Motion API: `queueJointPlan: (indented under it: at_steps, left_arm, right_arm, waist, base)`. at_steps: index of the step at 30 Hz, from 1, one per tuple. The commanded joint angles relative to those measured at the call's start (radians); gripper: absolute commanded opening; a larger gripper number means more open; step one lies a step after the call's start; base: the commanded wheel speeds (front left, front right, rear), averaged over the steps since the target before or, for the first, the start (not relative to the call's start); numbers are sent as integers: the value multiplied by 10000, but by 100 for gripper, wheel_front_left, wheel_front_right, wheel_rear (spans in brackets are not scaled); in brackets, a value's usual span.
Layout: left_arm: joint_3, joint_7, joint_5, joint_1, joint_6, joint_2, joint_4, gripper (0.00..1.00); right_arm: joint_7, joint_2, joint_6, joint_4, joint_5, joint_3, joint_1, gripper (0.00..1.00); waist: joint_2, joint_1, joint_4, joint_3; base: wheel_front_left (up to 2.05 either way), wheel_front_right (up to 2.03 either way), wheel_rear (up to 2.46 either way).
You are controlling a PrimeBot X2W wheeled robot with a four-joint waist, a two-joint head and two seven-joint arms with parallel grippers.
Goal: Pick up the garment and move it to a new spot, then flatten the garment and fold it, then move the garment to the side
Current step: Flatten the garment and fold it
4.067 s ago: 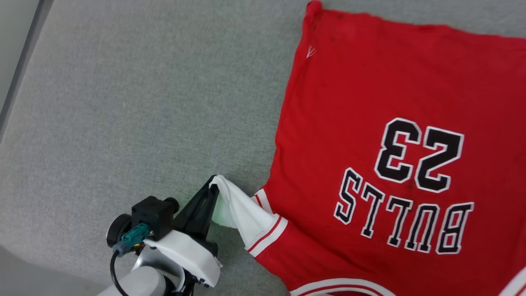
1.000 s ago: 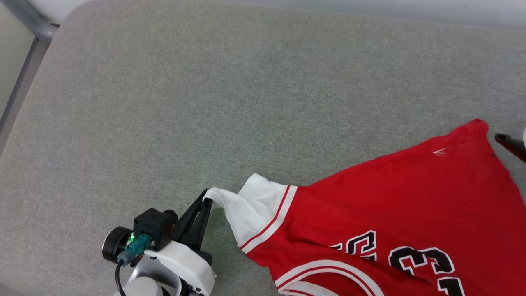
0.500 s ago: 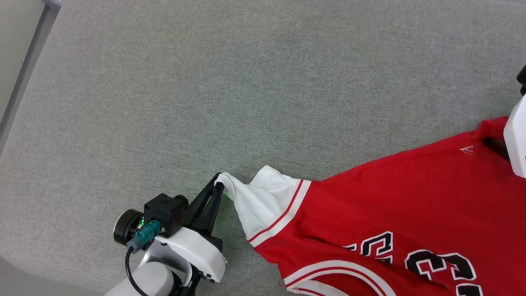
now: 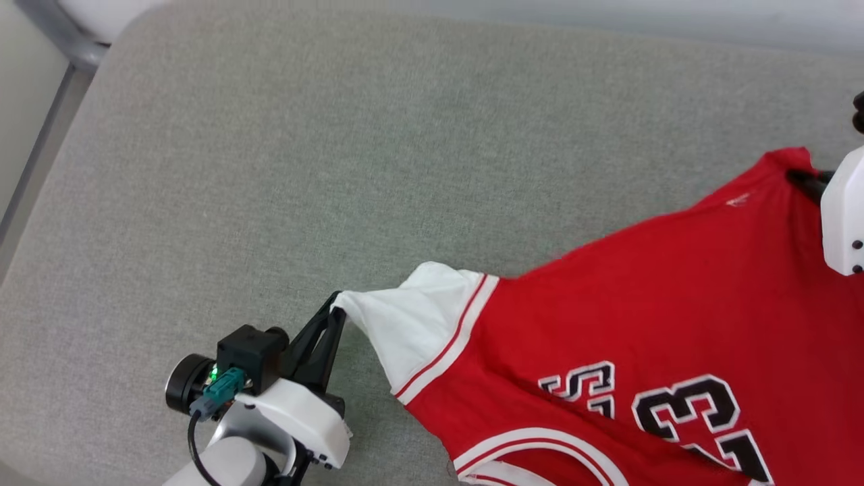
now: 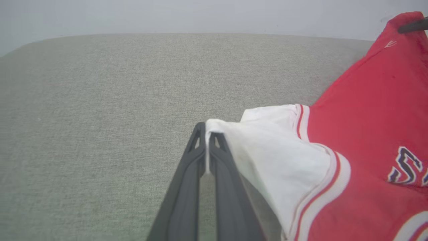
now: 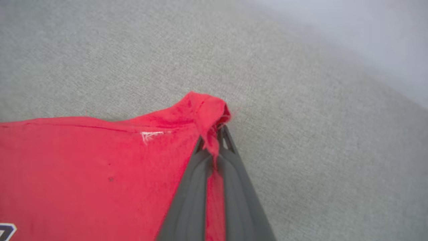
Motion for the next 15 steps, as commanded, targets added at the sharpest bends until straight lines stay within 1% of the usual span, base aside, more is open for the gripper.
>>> queueJointPlan:
  at_steps: [1, 6, 8, 10, 12, 15]
  left_arm:
    - [144, -54, -10, 275, 117, 232, -139, 0]
    - [429, 29, 81, 145, 306, 706, -575, 0]
    - [578, 90, 144, -115, 359, 886, -806, 0]
    - [754, 167, 79, -422, 306, 1008, -1124, 0]
    - [876, 346, 319, -851, 269, 1332, -1328, 0]
    - [983, 689, 589, -1664, 204, 1561, -1676, 0]
  right_arm:
    - [-888, -184, -15, -314, 130, -4, 390, 0]
    - [-1952, -332, -15, -793, 311, -331, 868, 0]
    - [-2340, -246, -15, -966, 333, -560, 980, 0]
    - [-2584, -128, -15, -1208, 282, -736, 1065, 0]
    - [-2766, -25, -15, -1451, 151, -934, 1022, 0]
    - [-2952, 206, -13, -1827, -47, -1249, 878, 0]
  waist:
    - [0, -1, -319, -788]
    - [0, -1, -588, -1409]
    - [0, -1, -714, -1591]
    - [0, -1, -847, -1716]
    - [0, -1, -972, -1797]
    - [0, -1, -1145, -1820]
  base:
    - [0, 0, 0]
    - [0, 0, 0]
    - [0, 0, 0]
    - [0, 0, 0]
    - [0, 0, 0]
    - [0, 0, 0]
